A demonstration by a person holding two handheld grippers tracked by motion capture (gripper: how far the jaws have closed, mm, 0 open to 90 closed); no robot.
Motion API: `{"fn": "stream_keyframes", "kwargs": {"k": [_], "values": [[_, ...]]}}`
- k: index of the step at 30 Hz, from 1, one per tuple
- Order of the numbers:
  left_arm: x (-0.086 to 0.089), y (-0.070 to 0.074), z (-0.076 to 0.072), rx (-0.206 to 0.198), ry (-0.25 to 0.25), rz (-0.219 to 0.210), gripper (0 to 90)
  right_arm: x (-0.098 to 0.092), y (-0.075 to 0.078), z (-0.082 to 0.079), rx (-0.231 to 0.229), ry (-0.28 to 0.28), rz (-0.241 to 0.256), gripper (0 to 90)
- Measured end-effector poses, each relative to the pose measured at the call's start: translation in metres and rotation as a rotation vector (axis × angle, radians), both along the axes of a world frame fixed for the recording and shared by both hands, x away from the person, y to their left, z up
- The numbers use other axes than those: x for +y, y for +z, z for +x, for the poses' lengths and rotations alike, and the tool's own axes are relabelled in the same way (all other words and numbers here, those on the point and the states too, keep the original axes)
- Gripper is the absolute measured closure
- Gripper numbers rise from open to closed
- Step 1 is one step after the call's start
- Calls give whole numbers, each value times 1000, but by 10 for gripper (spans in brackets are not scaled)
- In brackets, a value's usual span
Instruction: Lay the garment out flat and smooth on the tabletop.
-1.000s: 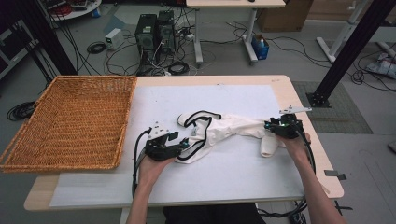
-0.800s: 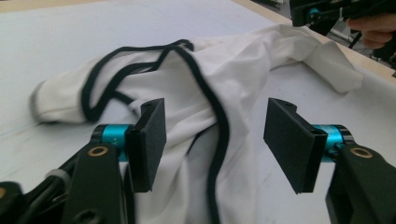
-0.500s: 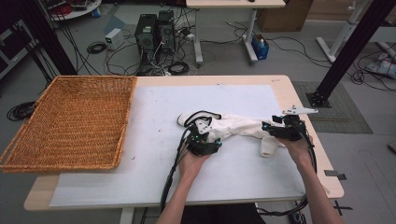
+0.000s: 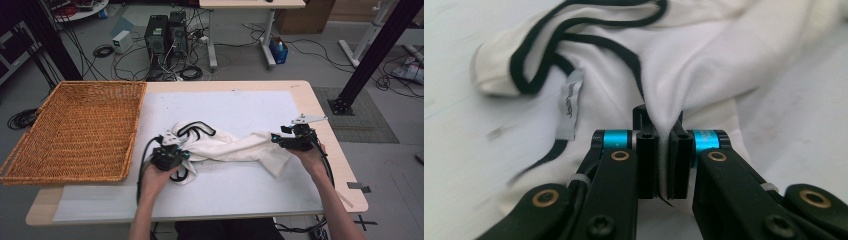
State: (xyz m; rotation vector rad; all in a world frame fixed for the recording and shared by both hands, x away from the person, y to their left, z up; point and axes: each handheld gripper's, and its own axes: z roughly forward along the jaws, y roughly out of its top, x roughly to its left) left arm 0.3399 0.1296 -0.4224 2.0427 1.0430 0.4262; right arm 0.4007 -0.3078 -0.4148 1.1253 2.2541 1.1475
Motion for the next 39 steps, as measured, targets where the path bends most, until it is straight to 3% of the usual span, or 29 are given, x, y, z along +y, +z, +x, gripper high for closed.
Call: {"fn": "stream_keyframes", "kwargs": {"k": [1,2,3,5,9,10,11,12,13,14,15,17,18,21,22,23,26,27,28,29,30,31,32,33,34,35,36,38,39], "values": [[14,4,2,-2,41,-6,810,5,-1,1,3,26,-5,432],[14,4,2,-2,41,-6,720,5,-1,1,3,26,-5,432],[18,6,2,-13,70,-28,720,10,-2,2,0,51,-13,433],[19,10,1,-36,98,-63,562,33,-3,6,-2,127,-22,442],[10,12,-3,-89,107,-77,536,53,-6,15,26,189,-33,448],[8,12,-5,-95,106,-84,534,65,-14,24,74,215,-82,613],[6,12,-6,-103,109,-91,527,67,-17,25,74,218,-104,690],[5,13,-7,-112,111,-101,520,70,-19,25,67,214,-140,776],[4,13,-8,-118,117,-116,520,70,-19,25,67,214,-140,776],[4,14,-8,-126,121,-125,520,68,-20,24,44,169,-170,842],[4,14,-9,-131,122,-130,520,68,-20,24,44,169,-170,842],[4,15,-9,-133,122,-130,520,55,-16,21,-7,87,-200,863],[4,16,-9,-137,119,-125,520,55,-16,21,-7,87,-200,863],[3,18,-10,-150,100,-160,514,26,-16,15,-43,-47,-232,868],[1,19,-9,-152,87,-174,514,14,-17,14,-34,-96,-220,868],[-4,20,-8,-153,66,-206,496,-8,-22,11,-12,-187,-194,867],[-13,19,-6,-139,33,-228,467,-23,-25,7,17,-225,-160,835],[-19,18,-5,-133,23,-237,467,-29,-27,5,24,-228,-141,769],[-27,16,-5,-127,14,-239,435,-33,-25,-1,10,-235,-114,647],[-43,12,-4,-117,-7,-237,430,-34,-23,-4,0,-235,-99,591],[-43,12,-4,-117,-7,-237,409,-34,-23,-4,0,-235,-99,591],[-52,10,-4,-117,-14,-222,401,-34,-17,-10,-10,-224,-46,505],[-62,7,-4,-115,-19,-195,401,-34,-17,-10,-10,-224,-46,505],[-69,4,-4,-114,-21,-177,380,-30,-10,-19,-31,-185,7,452],[-74,1,-5,-110,-21,-167,380,-30,-10,-19,-31,-185,7,452],[-79,-2,-5,-106,-17,-158,375,-26,-5,-26,-25,-127,45,415],[-81,-3,-5,-105,-14,-154,375,-26,-5,-26,-25,-127,45,415],[-84,-5,-7,-105,-5,-145,375,-17,-5,-36,-15,-57,45,397],[-85,-6,-7,-104,3,-146,375,-17,-5,-36,-15,-57,45,397]]}}
